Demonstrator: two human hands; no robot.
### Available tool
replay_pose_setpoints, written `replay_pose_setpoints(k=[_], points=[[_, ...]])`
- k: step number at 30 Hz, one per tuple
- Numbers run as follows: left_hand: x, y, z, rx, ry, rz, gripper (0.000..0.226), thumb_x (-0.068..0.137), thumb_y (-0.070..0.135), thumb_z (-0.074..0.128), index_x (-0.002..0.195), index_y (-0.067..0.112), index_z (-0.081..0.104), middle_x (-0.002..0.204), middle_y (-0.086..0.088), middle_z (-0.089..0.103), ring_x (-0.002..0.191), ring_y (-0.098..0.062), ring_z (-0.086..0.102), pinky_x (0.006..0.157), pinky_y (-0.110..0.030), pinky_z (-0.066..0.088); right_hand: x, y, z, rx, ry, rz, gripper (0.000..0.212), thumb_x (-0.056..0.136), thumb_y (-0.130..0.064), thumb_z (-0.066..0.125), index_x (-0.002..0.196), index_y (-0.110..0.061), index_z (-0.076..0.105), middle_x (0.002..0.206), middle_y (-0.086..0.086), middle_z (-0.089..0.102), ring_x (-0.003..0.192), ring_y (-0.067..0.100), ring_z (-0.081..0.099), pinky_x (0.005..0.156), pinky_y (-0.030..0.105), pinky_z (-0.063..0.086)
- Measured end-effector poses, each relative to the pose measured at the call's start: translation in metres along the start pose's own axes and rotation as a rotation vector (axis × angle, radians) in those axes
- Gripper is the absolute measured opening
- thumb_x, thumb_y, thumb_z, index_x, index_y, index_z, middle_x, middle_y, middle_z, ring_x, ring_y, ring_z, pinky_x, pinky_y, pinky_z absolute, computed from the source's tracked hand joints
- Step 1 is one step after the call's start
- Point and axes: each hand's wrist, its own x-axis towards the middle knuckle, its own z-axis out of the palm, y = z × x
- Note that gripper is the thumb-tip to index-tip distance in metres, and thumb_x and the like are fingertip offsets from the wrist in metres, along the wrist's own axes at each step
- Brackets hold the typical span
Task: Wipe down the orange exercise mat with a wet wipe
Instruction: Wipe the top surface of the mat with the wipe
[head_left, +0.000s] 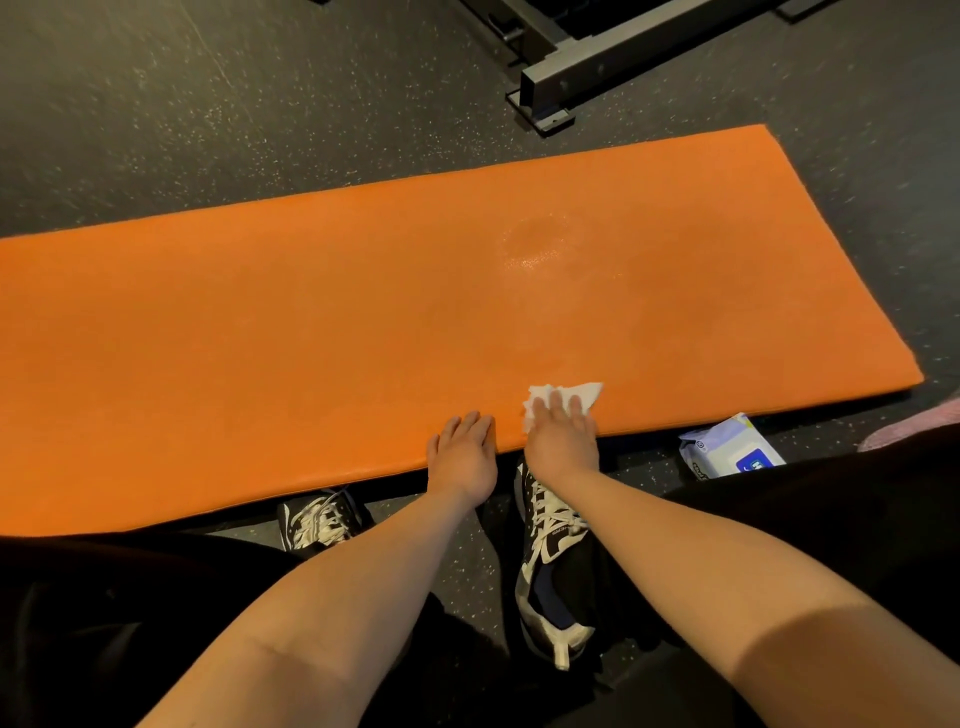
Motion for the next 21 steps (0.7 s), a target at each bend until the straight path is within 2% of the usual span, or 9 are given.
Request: replay_pose_setpoints(k=[3,5,7,10,12,15,18,21], points=[[0.004,0.007,-0.001,-0.012,-0.01,-0.036,0.047,0.109,0.035,0.027,0.156,0.031,0.031,0.166,0.003,0.018,0.153,-0.023,0.009,0.123,-0.046,0.007,-0.004,-0.013,0.008,-0.037,-0.039,-0.258,0.061,0.104,-0.019,0.035,0.161,-0.024,0.017,0.17,0.0,0.003,0.156,0.024,-0.001,0.126,0.047,0.003],[0.005,0.008,-0.001,-0.003,-0.01,-0.046,0.047,0.109,0.036,0.027,0.155,0.032,0.032,0.165,0.003,0.019,0.152,-0.025,0.011,0.122,-0.046,0.008,-0.001,-0.009,0.004,-0.074,-0.053,-0.331,0.059,0.104,-0.018,0.035,0.161,-0.023,0.019,0.17,-0.001,0.004,0.156,0.02,0.0,0.126,0.046,0.003],[0.004,0.007,-0.001,0.021,-0.016,-0.037,0.046,0.109,0.039,0.025,0.154,0.035,0.032,0.165,0.003,0.02,0.152,-0.025,0.011,0.122,-0.046,0.008,0.006,0.003,-0.004,-0.091,-0.007,-0.241,0.062,0.102,-0.017,0.038,0.161,-0.023,0.02,0.17,0.003,-0.002,0.156,0.021,-0.001,0.126,0.048,0.004],[0.005,0.007,-0.004,0.041,-0.005,-0.042,0.045,0.109,0.041,0.026,0.152,0.036,0.034,0.163,0.004,0.022,0.15,-0.025,0.012,0.121,-0.044,0.009,0.017,0.02,-0.015,0.008,0.038,0.089,0.066,0.102,-0.02,0.037,0.162,-0.02,0.011,0.166,0.011,-0.022,0.155,0.027,-0.014,0.126,0.046,0.0],[0.006,0.01,-0.004,0.046,0.008,-0.05,0.044,0.108,0.039,0.028,0.151,0.036,0.037,0.162,0.005,0.024,0.148,-0.026,0.015,0.12,-0.044,0.011,0.02,0.015,-0.015,0.029,0.009,0.124,0.066,0.102,-0.021,0.035,0.162,-0.018,0.008,0.167,0.013,-0.02,0.155,0.027,-0.014,0.126,0.045,0.0],[0.007,0.013,-0.005,0.055,0.05,-0.044,0.042,0.108,0.036,0.028,0.148,0.037,0.041,0.162,0.009,0.024,0.144,-0.029,0.019,0.117,-0.044,0.015,0.02,-0.007,-0.008,0.005,-0.07,-0.086,0.066,0.103,-0.019,0.036,0.163,-0.016,0.009,0.17,0.008,-0.006,0.156,0.024,-0.006,0.127,0.044,0.002],[0.014,0.014,-0.012,0.061,0.086,-0.057,0.042,0.108,0.036,0.025,0.146,0.038,0.043,0.163,0.013,0.022,0.139,-0.028,0.024,0.111,-0.045,0.019,0.025,-0.016,-0.003,-0.042,-0.143,-0.308,0.059,0.107,-0.022,0.033,0.162,-0.021,0.011,0.17,0.002,-0.002,0.156,0.019,-0.004,0.126,0.047,0.002],[0.019,0.016,-0.013,0.127,0.066,-0.024,0.042,0.109,0.037,0.023,0.147,0.041,0.039,0.162,0.014,0.022,0.134,-0.027,0.026,0.104,-0.044,0.02,0.037,-0.003,-0.015,-0.084,-0.151,-0.261,0.06,0.106,-0.021,0.029,0.163,-0.025,0.008,0.17,-0.003,-0.004,0.156,0.016,-0.007,0.125,0.05,-0.001]])
